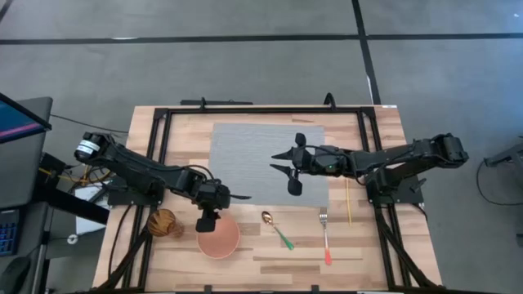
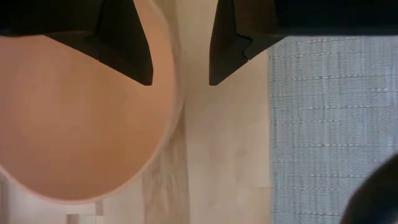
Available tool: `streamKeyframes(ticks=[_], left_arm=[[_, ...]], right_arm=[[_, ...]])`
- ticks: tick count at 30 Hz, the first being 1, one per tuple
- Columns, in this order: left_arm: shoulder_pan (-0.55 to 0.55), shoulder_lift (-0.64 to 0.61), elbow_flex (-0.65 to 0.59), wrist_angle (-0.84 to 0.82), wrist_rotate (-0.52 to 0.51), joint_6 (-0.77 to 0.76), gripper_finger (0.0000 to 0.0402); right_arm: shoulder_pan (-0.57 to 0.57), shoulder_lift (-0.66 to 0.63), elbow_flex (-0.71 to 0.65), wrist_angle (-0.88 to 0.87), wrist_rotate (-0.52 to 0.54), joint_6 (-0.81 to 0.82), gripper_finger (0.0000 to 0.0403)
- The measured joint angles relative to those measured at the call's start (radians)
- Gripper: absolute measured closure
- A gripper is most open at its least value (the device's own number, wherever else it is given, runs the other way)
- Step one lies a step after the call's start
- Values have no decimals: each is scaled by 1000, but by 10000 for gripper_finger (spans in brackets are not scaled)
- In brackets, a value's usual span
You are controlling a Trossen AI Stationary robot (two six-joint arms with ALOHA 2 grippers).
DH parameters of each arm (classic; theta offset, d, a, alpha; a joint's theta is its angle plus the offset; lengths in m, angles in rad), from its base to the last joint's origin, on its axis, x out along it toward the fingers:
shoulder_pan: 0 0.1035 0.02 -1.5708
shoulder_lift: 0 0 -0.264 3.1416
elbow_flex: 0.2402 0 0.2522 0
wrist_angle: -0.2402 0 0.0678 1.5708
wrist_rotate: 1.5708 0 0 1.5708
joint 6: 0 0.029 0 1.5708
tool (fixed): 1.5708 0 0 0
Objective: Pick & Place Utensil
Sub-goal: Put the orange bowl on the gray mat
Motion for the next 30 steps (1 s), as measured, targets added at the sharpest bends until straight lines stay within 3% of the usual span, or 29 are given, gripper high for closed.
streamKeyframes(ticks=[10, 13, 17, 21, 30], left_arm=[[0, 77, -32, 54, 43, -22, 246], [1, 84, -32, 59, 42, -22, 269], [1, 73, -33, 62, 39, -17, 328], [1, 25, -32, 62, -11, -12, 388], [61, -84, 61, 108, -186, 189, 389]], right_arm=[[-1, 0, 0, 2, 0, 0, 288], [-1, 0, 0, 2, 0, 0, 288], [-1, 0, 0, 2, 0, 0, 288], [-1, 0, 0, 3, 0, 0, 288], [-1, 0, 0, 44, 0, 0, 288]])
